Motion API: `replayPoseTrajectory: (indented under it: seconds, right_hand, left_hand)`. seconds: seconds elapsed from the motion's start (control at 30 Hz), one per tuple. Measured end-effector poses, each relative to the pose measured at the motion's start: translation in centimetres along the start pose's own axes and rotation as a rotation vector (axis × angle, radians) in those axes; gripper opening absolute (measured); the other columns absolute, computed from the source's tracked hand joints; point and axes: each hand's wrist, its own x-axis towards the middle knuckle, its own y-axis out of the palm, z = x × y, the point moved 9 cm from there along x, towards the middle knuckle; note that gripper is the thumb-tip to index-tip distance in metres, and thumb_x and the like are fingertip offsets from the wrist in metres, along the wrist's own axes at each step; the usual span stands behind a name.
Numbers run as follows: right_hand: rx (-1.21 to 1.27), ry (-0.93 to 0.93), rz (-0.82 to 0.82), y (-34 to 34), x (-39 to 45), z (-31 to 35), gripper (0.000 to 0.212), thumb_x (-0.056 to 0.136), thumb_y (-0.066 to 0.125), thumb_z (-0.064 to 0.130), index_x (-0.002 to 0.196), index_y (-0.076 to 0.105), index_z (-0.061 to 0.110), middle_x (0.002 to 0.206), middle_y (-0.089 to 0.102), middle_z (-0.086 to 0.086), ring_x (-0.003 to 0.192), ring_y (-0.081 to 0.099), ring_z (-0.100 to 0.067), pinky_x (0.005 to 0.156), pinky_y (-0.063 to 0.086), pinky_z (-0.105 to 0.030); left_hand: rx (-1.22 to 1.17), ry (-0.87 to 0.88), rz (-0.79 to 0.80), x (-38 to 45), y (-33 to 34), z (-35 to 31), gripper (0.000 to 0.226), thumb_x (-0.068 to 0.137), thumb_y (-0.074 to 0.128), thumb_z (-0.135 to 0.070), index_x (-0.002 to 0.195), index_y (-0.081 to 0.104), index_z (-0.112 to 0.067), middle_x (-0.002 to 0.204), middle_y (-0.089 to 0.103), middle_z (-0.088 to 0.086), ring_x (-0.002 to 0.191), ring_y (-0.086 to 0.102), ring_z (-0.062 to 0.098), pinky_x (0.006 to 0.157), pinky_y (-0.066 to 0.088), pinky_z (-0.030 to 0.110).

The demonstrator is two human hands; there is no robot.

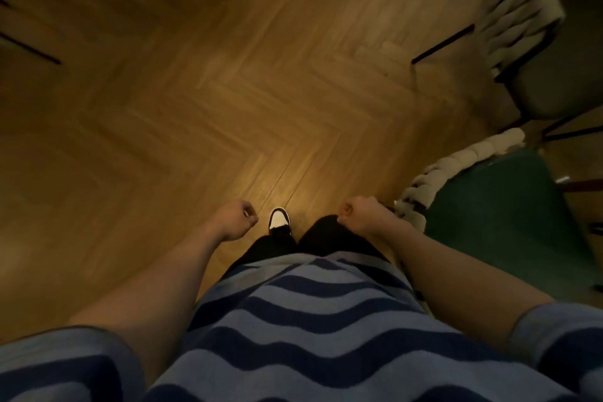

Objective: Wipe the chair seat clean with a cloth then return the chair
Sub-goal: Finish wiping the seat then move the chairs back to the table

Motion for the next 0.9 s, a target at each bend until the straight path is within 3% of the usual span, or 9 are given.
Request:
replayPoseTrajectory:
  seconds: [0.1,0.23,0.37,0.47,0.6,0.77,0.9]
  right_hand:
    - [0.094,0.046,-0.050,-2.9,1.2,0.1,0.018,0.100,0.061,0.034,0.110,0.062,0.019,0.102,0.062,0.000,0.094,0.061,-0.017,0.082,0.055,-0.032]
    - [0.190,0.066,-0.165,-8.0,2.7,-0.6,0.016,0.101,0.058,0.033,0.110,0.064,0.021,0.101,0.065,0.000,0.094,0.062,-0.017,0.082,0.055,-0.033]
    - [0.355,0.128,-0.255,-12.9,4.3,-3.5,0.015,0.102,0.057,0.030,0.109,0.066,0.020,0.101,0.068,-0.002,0.091,0.064,-0.015,0.087,0.058,-0.039]
    - [0.472,0.205,-0.284,-16.0,5.9,-6.4,0.011,0.101,0.059,0.030,0.106,0.066,0.024,0.099,0.068,0.001,0.089,0.066,-0.013,0.084,0.060,-0.036]
    - [0.548,0.290,-0.287,-19.5,7.3,-10.0,0.013,0.098,0.060,0.034,0.105,0.067,0.025,0.104,0.067,0.000,0.092,0.065,-0.017,0.083,0.058,-0.036]
    - [0.682,0.377,-0.341,-23.4,8.0,-14.1,0.016,0.099,0.058,0.036,0.111,0.062,0.026,0.109,0.063,0.002,0.094,0.061,-0.015,0.084,0.057,-0.036]
    - [0.769,0.439,-0.387,-26.5,8.2,-17.1,0.022,0.101,0.057,0.036,0.118,0.061,0.022,0.116,0.063,-0.002,0.098,0.059,-0.018,0.081,0.050,-0.033]
  left_hand:
    - [0.116,0.036,0.030,3.4,-4.2,-2.6,0.026,0.097,0.056,-0.030,0.114,0.063,-0.012,0.108,0.066,0.011,0.097,0.061,0.025,0.073,0.042,0.026]
    - [0.253,0.100,0.067,8.5,-9.0,-8.0,0.026,0.096,0.056,-0.031,0.114,0.064,-0.013,0.109,0.067,0.011,0.090,0.057,0.021,0.074,0.043,0.025]
    - [0.383,0.185,0.110,13.6,-12.6,-15.7,0.026,0.097,0.056,-0.030,0.114,0.065,-0.011,0.108,0.067,0.010,0.094,0.060,0.023,0.076,0.045,0.027]
    - [0.463,0.257,0.145,17.2,-14.6,-22.4,0.027,0.098,0.054,-0.030,0.115,0.065,-0.012,0.107,0.067,0.008,0.095,0.060,0.022,0.075,0.045,0.027]
    - [0.612,0.364,0.178,21.3,-16.0,-31.4,0.020,0.097,0.055,-0.029,0.107,0.066,-0.016,0.101,0.069,0.006,0.085,0.060,0.018,0.070,0.045,0.025]
    - [0.783,0.535,0.199,24.7,-16.1,-42.7,0.020,0.095,0.057,-0.029,0.103,0.069,-0.015,0.099,0.070,0.005,0.091,0.064,0.021,0.074,0.046,0.026]
    - [0.899,0.665,0.260,26.4,-14.8,-50.6,0.021,0.095,0.055,-0.026,0.094,0.071,-0.012,0.085,0.067,0.003,0.084,0.065,0.022,0.066,0.043,0.025]
